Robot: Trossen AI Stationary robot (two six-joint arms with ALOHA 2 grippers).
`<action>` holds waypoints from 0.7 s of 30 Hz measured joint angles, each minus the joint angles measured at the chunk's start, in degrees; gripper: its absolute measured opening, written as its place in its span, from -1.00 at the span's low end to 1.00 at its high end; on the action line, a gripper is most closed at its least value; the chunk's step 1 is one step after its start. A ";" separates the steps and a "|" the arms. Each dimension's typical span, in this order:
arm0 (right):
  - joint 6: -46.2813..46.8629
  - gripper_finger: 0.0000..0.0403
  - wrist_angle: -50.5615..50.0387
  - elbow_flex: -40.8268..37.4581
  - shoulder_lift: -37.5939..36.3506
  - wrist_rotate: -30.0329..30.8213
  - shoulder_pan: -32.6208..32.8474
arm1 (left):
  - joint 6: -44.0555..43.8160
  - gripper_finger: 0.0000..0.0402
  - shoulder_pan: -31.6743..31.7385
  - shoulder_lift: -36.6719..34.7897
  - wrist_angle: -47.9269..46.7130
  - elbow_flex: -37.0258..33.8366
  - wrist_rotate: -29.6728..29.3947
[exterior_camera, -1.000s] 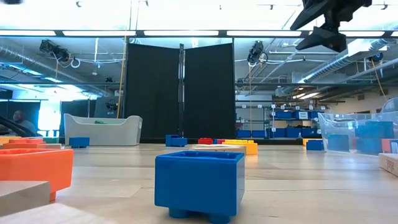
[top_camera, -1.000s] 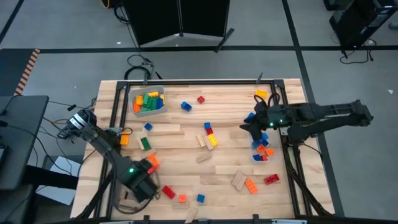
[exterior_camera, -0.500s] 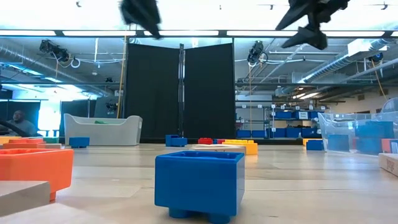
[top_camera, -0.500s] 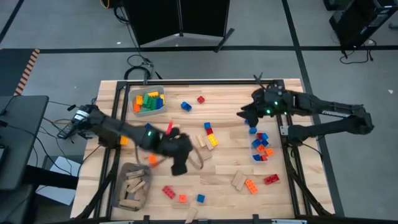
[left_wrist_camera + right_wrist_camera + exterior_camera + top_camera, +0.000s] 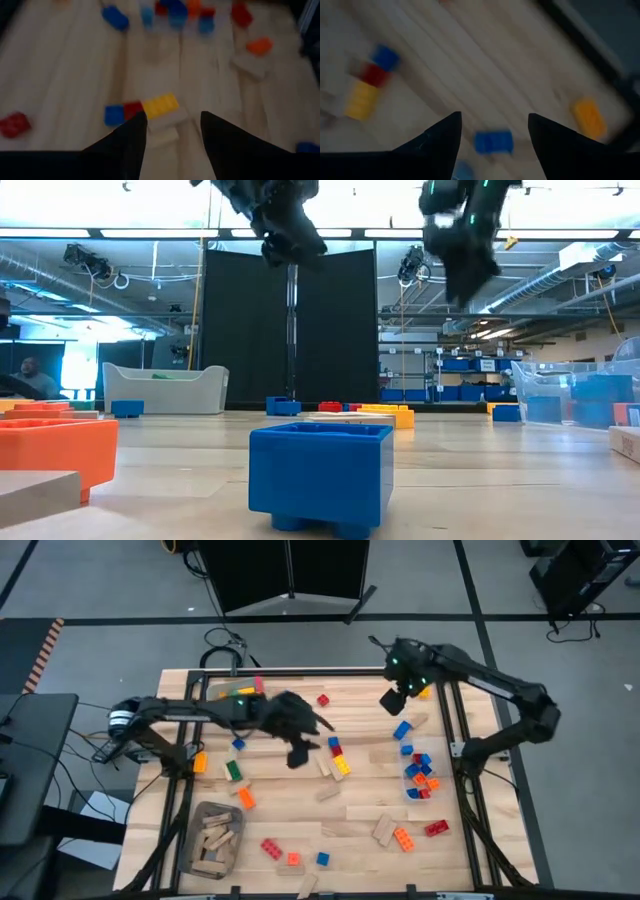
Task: Sort blocks by size
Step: Put the large yellow game piece into the gray bin
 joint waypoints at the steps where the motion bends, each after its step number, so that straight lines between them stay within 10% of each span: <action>1: -0.65 0.21 -1.64 -0.05 1.64 -1.37 -2.66 | 0.24 -0.04 1.40 -1.72 2.00 -2.04 0.50; 10: -4.02 0.08 -7.34 2.31 14.33 -3.75 -19.60 | 1.16 -0.04 11.55 -16.19 10.96 -18.73 0.71; 21: -9.94 0.07 -16.84 17.25 31.55 5.20 -21.32 | 7.60 -0.04 20.73 -21.23 10.96 -20.79 1.39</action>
